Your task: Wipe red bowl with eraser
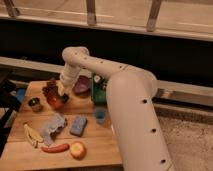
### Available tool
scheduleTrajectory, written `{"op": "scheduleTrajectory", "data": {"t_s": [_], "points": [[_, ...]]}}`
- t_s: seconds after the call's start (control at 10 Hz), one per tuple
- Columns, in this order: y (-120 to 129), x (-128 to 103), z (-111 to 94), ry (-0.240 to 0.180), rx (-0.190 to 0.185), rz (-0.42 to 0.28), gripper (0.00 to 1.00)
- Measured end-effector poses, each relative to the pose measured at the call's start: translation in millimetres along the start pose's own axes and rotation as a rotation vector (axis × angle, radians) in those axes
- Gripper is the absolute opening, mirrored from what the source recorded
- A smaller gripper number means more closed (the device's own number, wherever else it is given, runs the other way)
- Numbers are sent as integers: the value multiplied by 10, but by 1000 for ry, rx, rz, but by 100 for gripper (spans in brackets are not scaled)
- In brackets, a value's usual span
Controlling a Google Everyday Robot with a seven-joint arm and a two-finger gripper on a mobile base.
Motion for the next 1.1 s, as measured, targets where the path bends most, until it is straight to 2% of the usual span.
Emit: {"op": "scheduleTrajectory", "data": {"t_s": [0.2, 0.4, 0.6, 0.9, 1.1], "points": [[-67, -108, 12, -14, 4, 13, 0], [37, -323, 110, -27, -10, -7, 0], [152, -423, 180, -25, -20, -42, 0], [308, -204, 216, 10, -25, -72, 0], [203, 32, 128, 15, -15, -46, 0]]}}
